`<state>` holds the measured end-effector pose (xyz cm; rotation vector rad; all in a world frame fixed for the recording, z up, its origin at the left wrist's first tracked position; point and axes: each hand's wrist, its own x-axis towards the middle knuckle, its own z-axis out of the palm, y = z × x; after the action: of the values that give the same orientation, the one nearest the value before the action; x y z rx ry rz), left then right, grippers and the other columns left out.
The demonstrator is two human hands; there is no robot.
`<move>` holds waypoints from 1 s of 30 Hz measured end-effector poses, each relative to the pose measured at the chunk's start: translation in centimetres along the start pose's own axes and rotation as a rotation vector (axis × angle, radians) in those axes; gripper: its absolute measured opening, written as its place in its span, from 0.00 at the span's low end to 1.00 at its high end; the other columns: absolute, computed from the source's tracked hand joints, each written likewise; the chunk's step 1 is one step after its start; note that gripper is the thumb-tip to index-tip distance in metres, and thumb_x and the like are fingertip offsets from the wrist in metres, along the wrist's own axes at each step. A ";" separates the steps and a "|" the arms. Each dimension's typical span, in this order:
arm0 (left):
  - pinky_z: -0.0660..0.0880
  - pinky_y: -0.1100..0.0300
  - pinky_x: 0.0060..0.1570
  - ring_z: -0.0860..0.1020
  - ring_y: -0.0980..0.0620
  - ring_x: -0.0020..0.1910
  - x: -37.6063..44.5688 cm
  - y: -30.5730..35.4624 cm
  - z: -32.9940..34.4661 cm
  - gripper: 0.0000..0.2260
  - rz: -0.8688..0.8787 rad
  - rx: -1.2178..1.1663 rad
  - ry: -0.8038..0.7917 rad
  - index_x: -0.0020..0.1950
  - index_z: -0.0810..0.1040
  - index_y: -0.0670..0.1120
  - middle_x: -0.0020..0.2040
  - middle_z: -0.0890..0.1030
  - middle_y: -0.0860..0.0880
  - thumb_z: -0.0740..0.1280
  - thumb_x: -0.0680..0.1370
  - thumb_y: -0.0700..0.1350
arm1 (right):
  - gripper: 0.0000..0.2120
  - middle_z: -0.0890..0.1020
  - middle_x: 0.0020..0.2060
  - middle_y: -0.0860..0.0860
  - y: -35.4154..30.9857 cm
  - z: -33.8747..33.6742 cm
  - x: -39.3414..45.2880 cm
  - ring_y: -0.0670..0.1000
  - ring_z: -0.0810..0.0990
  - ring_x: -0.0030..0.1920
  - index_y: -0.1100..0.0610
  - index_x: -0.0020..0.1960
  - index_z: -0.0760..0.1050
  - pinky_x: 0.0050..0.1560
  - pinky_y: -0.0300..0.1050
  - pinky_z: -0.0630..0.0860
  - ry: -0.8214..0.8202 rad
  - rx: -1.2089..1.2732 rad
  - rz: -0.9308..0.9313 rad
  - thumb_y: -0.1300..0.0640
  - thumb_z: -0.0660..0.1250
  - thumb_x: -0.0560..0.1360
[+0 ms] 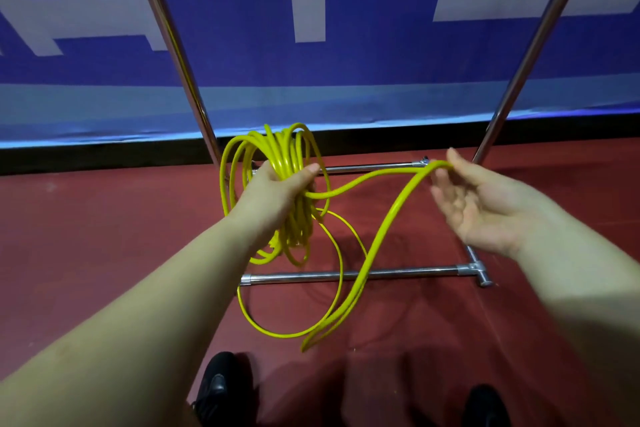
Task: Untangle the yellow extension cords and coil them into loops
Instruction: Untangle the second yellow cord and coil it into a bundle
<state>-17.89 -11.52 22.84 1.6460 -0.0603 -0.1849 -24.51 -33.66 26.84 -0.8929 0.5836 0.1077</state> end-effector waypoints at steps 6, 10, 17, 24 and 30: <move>0.73 0.60 0.23 0.77 0.48 0.23 -1.1 0.2 1.3 0.14 -0.023 0.211 -0.211 0.44 0.75 0.39 0.25 0.78 0.48 0.67 0.76 0.50 | 0.05 0.81 0.24 0.51 1.1 0.4 0.9 0.46 0.82 0.26 0.58 0.40 0.73 0.27 0.39 0.79 0.086 0.087 -0.039 0.59 0.66 0.75; 0.79 0.48 0.38 0.80 0.43 0.34 -1.9 0.7 1.6 0.16 -0.067 0.212 -0.379 0.50 0.75 0.39 0.36 0.82 0.46 0.70 0.74 0.52 | 0.07 0.80 0.22 0.54 1.2 0.7 1.3 0.49 0.81 0.24 0.62 0.40 0.72 0.28 0.43 0.79 0.136 0.187 0.010 0.61 0.65 0.76; 0.80 0.44 0.48 0.82 0.38 0.48 -3.4 0.7 2.6 0.24 -0.176 0.107 -0.576 0.55 0.76 0.38 0.50 0.82 0.36 0.76 0.67 0.51 | 0.05 0.79 0.22 0.57 1.3 1.0 2.1 0.51 0.83 0.31 0.66 0.41 0.70 0.31 0.46 0.79 0.106 0.343 0.056 0.66 0.63 0.76; 0.80 0.53 0.38 0.81 0.50 0.33 -3.6 1.0 3.2 0.03 -0.265 -0.221 -0.406 0.43 0.78 0.38 0.36 0.83 0.45 0.65 0.75 0.36 | 0.13 0.82 0.26 0.54 0.9 1.6 1.3 0.50 0.83 0.28 0.59 0.42 0.70 0.30 0.46 0.80 0.004 0.021 -0.004 0.50 0.60 0.78; 0.79 0.52 0.40 0.78 0.49 0.30 -1.3 0.3 2.3 0.04 -0.297 -0.326 -0.057 0.43 0.78 0.38 0.31 0.81 0.46 0.67 0.75 0.38 | 0.16 0.82 0.30 0.50 5.2 2.4 -0.9 0.46 0.80 0.30 0.55 0.40 0.76 0.37 0.41 0.74 -0.213 -1.214 -0.242 0.41 0.69 0.68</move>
<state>-19.52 -13.62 23.04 1.3174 0.1647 -0.4447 -25.95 -28.40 24.86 -2.0882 0.1507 0.3519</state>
